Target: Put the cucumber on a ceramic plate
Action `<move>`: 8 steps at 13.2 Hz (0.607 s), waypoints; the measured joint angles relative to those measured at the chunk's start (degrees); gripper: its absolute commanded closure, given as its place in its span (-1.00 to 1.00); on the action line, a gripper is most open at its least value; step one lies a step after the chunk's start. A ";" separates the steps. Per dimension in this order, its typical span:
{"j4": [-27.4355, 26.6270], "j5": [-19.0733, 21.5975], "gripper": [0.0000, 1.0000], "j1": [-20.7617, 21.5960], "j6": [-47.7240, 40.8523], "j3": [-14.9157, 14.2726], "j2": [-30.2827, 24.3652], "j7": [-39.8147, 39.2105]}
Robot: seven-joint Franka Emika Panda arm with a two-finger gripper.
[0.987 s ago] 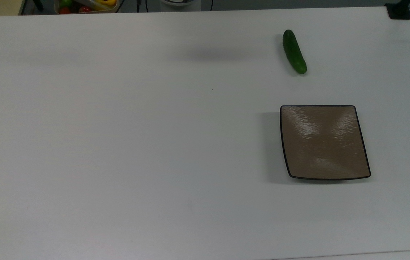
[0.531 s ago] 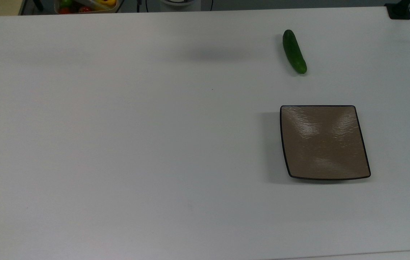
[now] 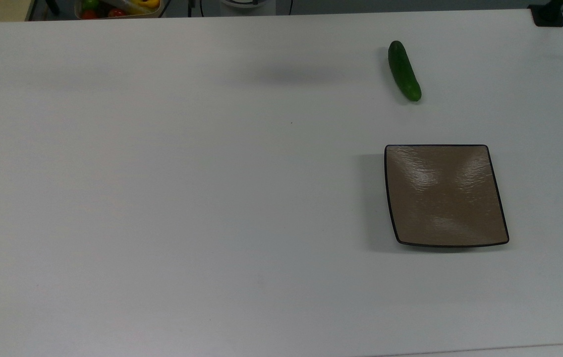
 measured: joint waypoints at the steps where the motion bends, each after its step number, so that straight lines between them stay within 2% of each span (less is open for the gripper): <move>1: -0.20 0.01 -1.00 0.07 -0.01 0.11 0.00 -0.03; 8: -2.40 0.04 -1.00 0.26 -0.04 3.62 0.00 -0.12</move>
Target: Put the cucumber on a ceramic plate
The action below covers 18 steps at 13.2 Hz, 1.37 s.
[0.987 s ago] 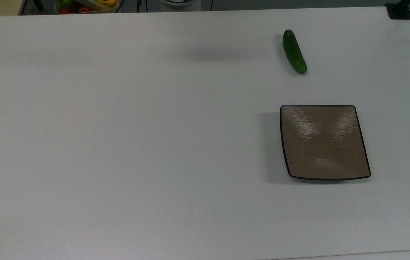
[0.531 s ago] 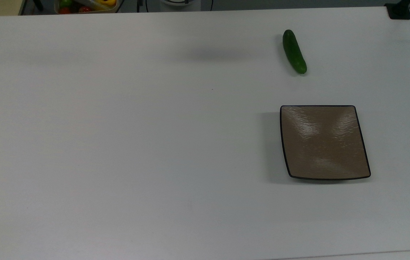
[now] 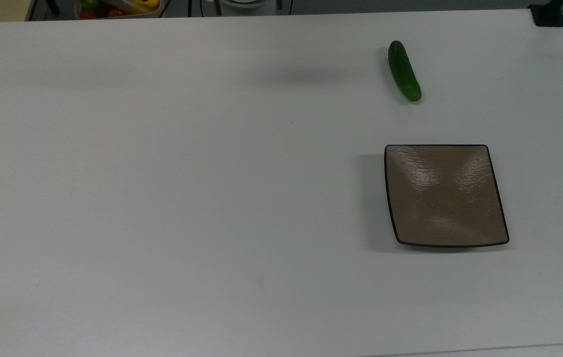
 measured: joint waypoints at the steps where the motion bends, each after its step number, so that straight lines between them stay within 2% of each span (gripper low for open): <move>1: 0.00 0.06 -1.00 -0.02 0.00 1.03 0.00 0.00; 3: -0.03 0.25 -1.00 -0.05 -0.36 4.28 0.00 0.22; 6: -0.08 0.61 -1.00 0.03 -1.86 11.22 -0.01 3.50; 9: -0.16 2.88 -1.00 0.20 -2.40 16.94 -0.05 8.40; 13: -1.10 5.71 -1.00 0.99 -2.66 21.36 -0.03 13.10; 18: -5.83 5.97 -1.00 9.10 -1.72 22.57 3.44 17.91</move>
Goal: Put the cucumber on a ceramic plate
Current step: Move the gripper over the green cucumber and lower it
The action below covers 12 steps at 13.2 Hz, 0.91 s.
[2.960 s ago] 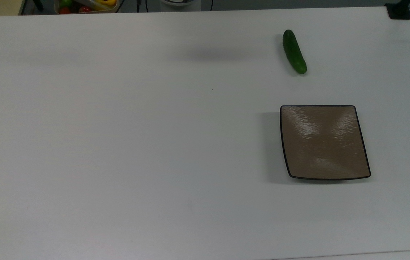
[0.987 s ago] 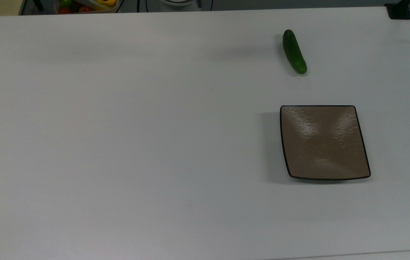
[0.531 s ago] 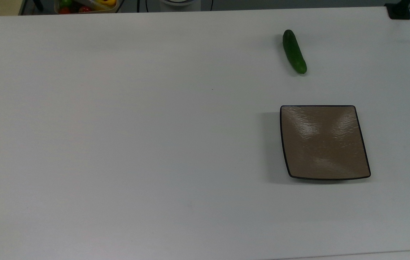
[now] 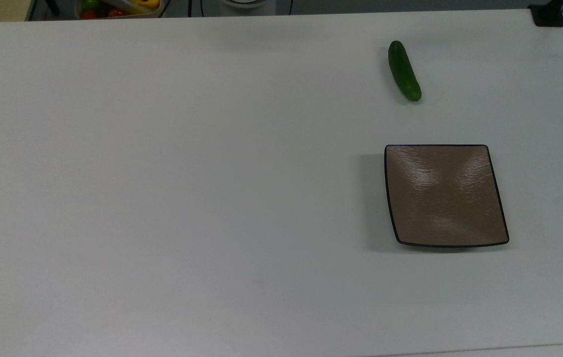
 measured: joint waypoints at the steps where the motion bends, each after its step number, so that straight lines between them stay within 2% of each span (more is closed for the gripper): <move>1: -1.22 0.00 -1.00 1.20 2.09 0.01 1.33 1.42; 5: -5.70 0.00 -1.00 3.50 9.51 0.01 5.05 5.26; 12: -10.69 -0.04 -1.00 4.04 18.95 0.00 9.87 5.86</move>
